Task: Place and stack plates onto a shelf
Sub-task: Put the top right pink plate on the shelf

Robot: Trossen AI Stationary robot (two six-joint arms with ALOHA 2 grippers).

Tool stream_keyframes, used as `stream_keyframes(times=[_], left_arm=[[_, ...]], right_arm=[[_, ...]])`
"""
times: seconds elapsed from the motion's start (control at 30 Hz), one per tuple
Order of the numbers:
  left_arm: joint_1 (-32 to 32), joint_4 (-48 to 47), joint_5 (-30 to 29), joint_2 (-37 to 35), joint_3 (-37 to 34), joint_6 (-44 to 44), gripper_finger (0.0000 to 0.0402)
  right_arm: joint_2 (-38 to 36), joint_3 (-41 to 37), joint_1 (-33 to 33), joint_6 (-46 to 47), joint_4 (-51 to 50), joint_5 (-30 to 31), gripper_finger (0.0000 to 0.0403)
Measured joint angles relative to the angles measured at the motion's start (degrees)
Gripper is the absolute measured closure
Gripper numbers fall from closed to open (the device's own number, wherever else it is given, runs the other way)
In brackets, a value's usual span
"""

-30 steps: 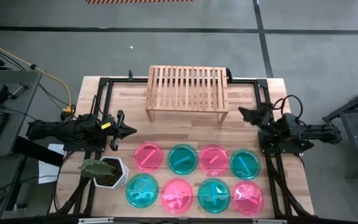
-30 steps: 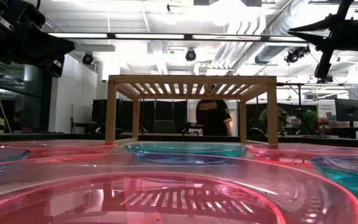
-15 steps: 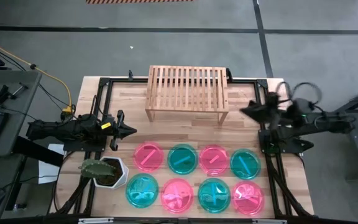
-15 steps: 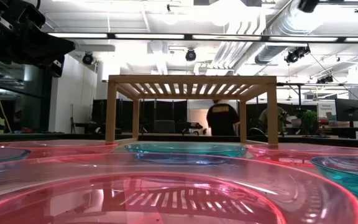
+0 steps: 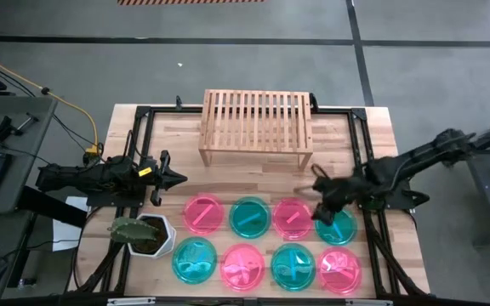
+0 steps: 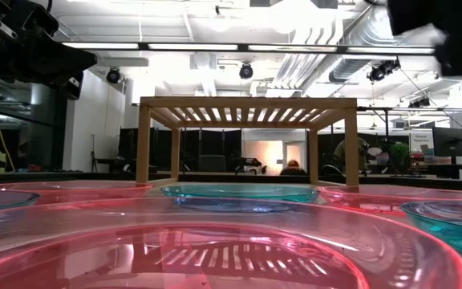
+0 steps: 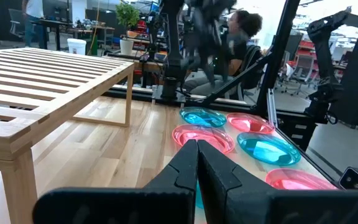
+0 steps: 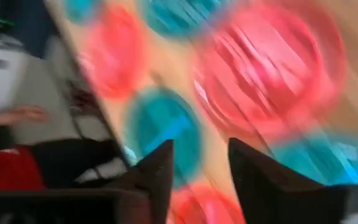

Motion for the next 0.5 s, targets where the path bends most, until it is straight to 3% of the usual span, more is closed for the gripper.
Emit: stream_keyframes(times=[0.13,0.27,0.37,0.5], left_arm=[[0.0,0.0,0.0,0.0,0.0,0.0,0.0402],[0.0,0.0,0.0,0.0,0.0,0.0,0.0402],[0.0,0.0,0.0,0.0,0.0,0.0,0.0402],[0.0,0.0,0.0,0.0,0.0,0.0,0.0401]], right_arm=[[3.2,-4.9,1.8,9.5,1.7,1.6,0.0216],[6.5,-9.2,-0.2,16.8,1.9,4.0,0.0206],[8.2,-11.0,-3.2,17.4,5.4,4.4,0.0206],[10.3,-11.3,-7.1,11.6,8.5,4.9,0.0206]])
